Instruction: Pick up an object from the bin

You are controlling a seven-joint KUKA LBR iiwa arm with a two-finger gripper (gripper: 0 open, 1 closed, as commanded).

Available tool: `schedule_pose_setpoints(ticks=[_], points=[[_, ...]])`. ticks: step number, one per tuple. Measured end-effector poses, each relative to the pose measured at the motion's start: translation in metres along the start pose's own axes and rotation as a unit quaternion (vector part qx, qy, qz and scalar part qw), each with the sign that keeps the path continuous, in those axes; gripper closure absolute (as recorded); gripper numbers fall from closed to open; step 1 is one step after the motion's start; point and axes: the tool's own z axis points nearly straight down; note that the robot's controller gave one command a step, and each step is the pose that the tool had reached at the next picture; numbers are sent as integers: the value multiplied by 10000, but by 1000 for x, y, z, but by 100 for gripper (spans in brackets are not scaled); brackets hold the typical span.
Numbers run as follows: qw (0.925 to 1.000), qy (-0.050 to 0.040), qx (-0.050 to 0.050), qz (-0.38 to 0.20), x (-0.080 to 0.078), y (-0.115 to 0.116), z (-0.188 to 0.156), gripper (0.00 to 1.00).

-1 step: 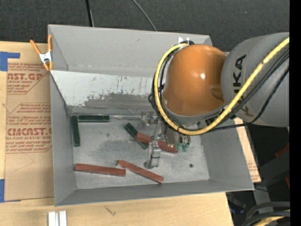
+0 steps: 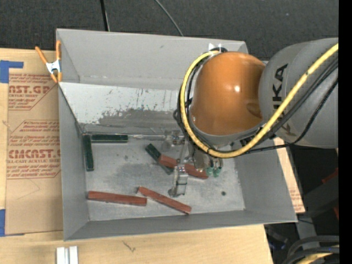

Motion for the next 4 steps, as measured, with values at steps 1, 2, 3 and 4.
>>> schedule_pose_setpoints(ticks=[1, 2, 3, 4], points=[[9999, -35, -1, -161, 1, -22, 50, 0], [9998, -21, 0, -175, -10, -37, 125, 0], [9982, 5, -1, -600, -6, -10, 177, 100], [9982, 6, -2, -598, -6, -10, 177, 100]])
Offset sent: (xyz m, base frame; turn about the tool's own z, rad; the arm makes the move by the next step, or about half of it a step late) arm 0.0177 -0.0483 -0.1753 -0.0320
